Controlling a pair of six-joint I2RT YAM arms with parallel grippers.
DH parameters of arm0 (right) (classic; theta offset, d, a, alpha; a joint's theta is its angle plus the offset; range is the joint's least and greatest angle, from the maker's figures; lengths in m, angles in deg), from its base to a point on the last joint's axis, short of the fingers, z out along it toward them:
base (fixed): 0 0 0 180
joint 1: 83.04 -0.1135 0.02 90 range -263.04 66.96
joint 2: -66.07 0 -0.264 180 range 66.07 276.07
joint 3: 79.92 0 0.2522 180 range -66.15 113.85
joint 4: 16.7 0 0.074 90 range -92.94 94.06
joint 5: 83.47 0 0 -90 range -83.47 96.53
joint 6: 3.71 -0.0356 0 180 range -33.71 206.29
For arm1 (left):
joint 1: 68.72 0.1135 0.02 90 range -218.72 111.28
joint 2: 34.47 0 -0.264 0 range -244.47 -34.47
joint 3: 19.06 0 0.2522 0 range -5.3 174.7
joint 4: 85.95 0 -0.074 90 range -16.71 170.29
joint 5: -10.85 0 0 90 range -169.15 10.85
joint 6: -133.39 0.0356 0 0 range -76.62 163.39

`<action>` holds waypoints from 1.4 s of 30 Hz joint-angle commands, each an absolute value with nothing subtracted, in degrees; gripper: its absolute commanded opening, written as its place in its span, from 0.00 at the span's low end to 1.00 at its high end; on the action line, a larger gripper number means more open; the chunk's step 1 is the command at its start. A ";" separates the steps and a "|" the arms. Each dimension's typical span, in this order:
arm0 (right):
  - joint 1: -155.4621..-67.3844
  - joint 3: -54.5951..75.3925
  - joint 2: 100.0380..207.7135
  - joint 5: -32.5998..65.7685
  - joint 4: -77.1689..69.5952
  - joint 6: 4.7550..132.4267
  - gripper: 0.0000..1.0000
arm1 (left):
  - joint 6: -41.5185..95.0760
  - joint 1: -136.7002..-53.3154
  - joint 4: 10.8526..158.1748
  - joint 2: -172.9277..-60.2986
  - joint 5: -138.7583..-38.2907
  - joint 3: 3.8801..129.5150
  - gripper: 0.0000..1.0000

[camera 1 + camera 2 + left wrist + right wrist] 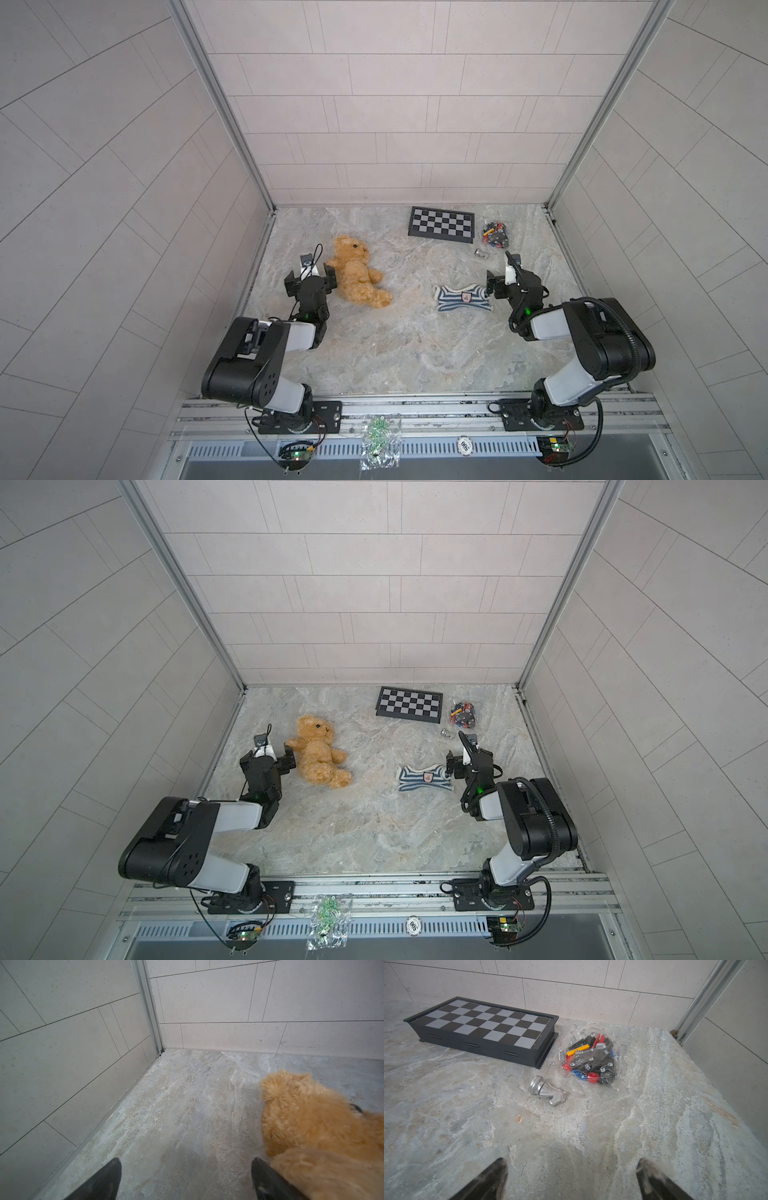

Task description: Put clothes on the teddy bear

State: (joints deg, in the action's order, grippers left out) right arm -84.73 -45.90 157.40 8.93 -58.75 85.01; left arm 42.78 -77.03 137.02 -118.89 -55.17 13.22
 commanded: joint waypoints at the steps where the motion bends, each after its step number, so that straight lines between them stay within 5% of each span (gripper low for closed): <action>1: -84.53 -45.15 156.91 9.31 -58.64 86.29 1.00 | 42.28 -76.85 137.68 -118.58 -54.97 13.78 1.00; 42: -84.63 -44.61 157.04 5.69 -57.87 85.46 1.00 | 42.31 -76.74 137.75 -118.48 -54.65 13.68 1.00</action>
State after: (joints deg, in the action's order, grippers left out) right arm -84.76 -45.16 157.40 6.24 -57.94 84.99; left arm 42.78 -76.97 137.05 -118.89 -55.12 13.22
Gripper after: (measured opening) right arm 0.995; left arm 0.997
